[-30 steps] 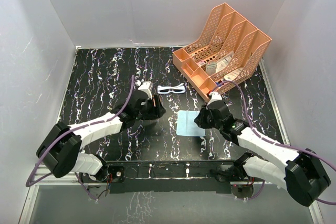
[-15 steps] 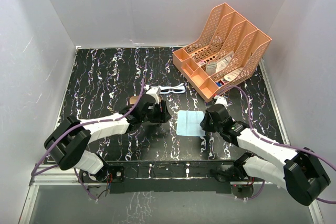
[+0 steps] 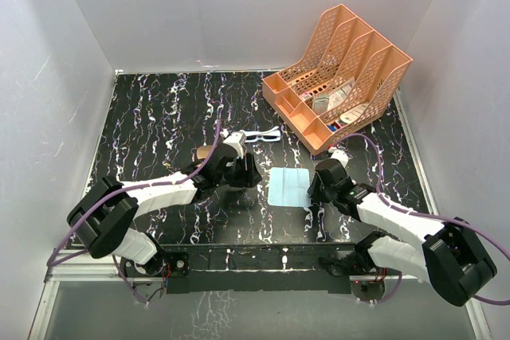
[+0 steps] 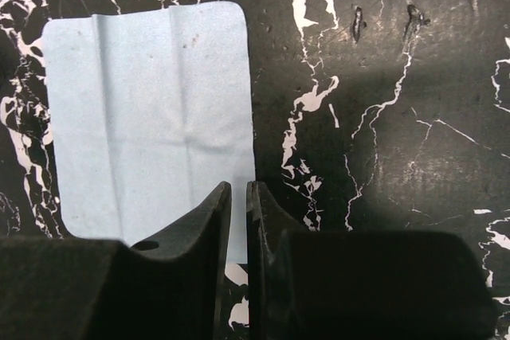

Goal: Organize the sunglasses
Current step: Fold the glasses cleaning cloth at the center of the board.

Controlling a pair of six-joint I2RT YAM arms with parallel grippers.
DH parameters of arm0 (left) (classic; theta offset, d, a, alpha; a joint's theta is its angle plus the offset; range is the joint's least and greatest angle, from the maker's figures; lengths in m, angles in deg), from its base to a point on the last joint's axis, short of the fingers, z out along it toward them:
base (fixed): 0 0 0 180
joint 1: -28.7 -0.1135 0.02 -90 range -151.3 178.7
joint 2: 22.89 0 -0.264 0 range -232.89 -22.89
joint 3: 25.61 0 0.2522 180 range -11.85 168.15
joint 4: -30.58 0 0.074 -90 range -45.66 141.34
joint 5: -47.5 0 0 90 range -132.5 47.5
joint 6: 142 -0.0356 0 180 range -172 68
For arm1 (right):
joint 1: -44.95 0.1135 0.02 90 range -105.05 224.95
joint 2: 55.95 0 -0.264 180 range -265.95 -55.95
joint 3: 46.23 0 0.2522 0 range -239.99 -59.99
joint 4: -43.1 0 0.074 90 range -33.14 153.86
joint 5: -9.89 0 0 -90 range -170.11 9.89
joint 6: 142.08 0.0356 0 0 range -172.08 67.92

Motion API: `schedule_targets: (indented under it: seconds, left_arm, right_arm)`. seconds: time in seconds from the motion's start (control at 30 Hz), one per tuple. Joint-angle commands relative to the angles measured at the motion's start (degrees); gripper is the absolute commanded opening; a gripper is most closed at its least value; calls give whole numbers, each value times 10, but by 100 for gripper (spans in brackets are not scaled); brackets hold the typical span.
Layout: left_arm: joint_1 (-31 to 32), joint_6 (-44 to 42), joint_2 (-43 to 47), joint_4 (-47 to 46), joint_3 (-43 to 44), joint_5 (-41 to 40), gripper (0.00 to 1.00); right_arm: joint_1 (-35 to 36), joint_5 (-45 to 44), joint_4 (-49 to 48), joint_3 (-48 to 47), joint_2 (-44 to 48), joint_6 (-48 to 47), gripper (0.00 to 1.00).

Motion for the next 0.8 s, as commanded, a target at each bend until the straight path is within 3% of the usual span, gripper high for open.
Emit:
schedule_targets:
  seconds: [0.0, 0.77]
  left_arm:
    - [4, 1, -5, -14, 16, 6, 53]
    - [5, 0, -15, -17, 21, 9, 54]
  right_arm:
    - [-11, -9, -25, -3, -13, 4, 13]
    - [-42, 74, -62, -2, -41, -28, 17]
